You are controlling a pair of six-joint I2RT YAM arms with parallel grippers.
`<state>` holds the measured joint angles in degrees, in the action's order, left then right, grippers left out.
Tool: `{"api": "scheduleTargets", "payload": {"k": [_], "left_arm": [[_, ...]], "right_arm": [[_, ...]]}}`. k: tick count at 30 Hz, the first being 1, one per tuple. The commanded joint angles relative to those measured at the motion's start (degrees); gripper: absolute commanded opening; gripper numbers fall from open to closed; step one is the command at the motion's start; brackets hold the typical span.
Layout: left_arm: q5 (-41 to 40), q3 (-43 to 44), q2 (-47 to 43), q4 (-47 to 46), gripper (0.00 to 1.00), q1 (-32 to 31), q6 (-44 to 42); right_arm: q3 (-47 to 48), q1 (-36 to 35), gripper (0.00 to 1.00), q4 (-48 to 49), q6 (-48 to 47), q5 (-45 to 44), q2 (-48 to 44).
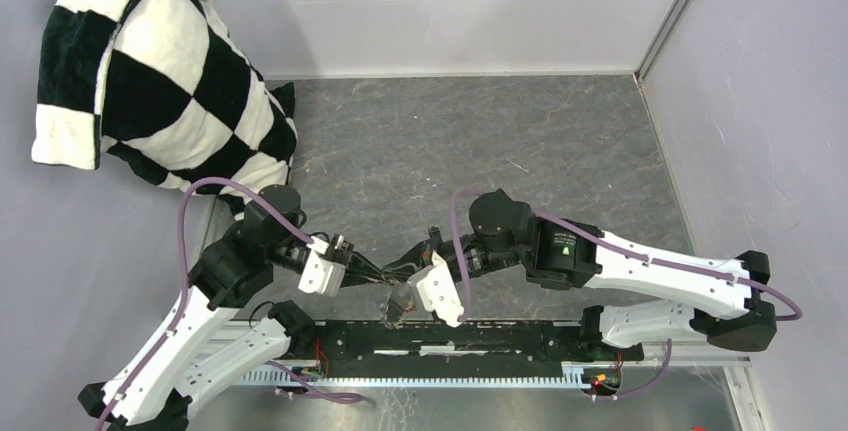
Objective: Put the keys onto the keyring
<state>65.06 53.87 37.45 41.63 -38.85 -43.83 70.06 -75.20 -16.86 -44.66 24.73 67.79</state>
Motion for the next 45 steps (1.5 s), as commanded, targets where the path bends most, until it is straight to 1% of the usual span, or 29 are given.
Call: {"api": "scheduleTargets", "payload": {"k": [1,3,4,7,8,12,15,16,18,22,27,29,31,37,45], "left_arm": [[4.72,1.71,-0.69,-1.86,0.02,-0.17,-0.44],[4.21,0.91,-1.61,-6.27,0.02,-0.17,3.49],[3.46,-0.43,-2.47,-9.59,0.02,-0.17,7.60],[0.83,-4.62,-5.75,-23.36,0.02,-0.17,17.54],[-0.18,-5.22,-6.11,-25.89,0.02,-0.17,19.49],[-3.20,-6.21,-5.93,-31.61,0.02,-0.17,24.74],[-3.99,-7.43,-6.34,-36.53,0.02,-0.17,27.97],[-4.43,-7.90,-6.40,-37.90,0.02,-0.17,29.18],[-4.95,-9.22,-7.13,-41.11,0.02,-0.17,31.34],[-4.34,-11.87,-8.65,-46.33,0.02,-0.17,32.31],[-3.72,-14.56,-9.56,-49.80,0.02,-0.17,31.36],[-3.75,-16.05,-10.25,-52.20,0.02,-0.17,31.44],[-4.27,-17.34,-10.76,-54.91,0.02,-0.17,31.84],[-6.00,-19.11,-10.50,-61.90,0.02,-0.17,33.03],[-5.82,-19.88,-10.35,-67.20,0.02,-0.17,33.31]], "right_arm": [[-0.54,0.31,0.00,5.00,-0.30,-5.08,-0.32],[-0.30,0.43,0.00,4.72,0.22,-5.44,0.21],[-0.18,0.44,0.00,4.65,0.68,-5.93,0.40],[0.57,0.58,0.00,4.69,2.62,-7.09,0.76],[1.03,0.79,0.00,4.74,3.62,-7.71,1.02],[3.89,1.18,0.00,2.54,7.12,-8.21,2.37],[6.90,1.28,0.00,-1.59,8.57,-7.41,4.03],[7.68,1.37,0.01,-2.84,8.96,-7.06,4.45],[8.67,1.78,0.06,-4.53,9.73,-6.23,4.84],[11.51,3.69,0.16,-8.04,10.79,-2.37,6.32],[19.37,6.60,0.27,-15.18,12.70,4.83,10.92],[22.42,7.50,0.29,-18.05,13.34,7.80,13.09],[22.62,8.09,0.32,-17.98,14.53,9.14,13.07],[26.41,10.99,0.30,-19.71,19.08,13.85,15.14],[26.38,12.65,0.29,-16.98,26.85,21.08,17.67]]}}
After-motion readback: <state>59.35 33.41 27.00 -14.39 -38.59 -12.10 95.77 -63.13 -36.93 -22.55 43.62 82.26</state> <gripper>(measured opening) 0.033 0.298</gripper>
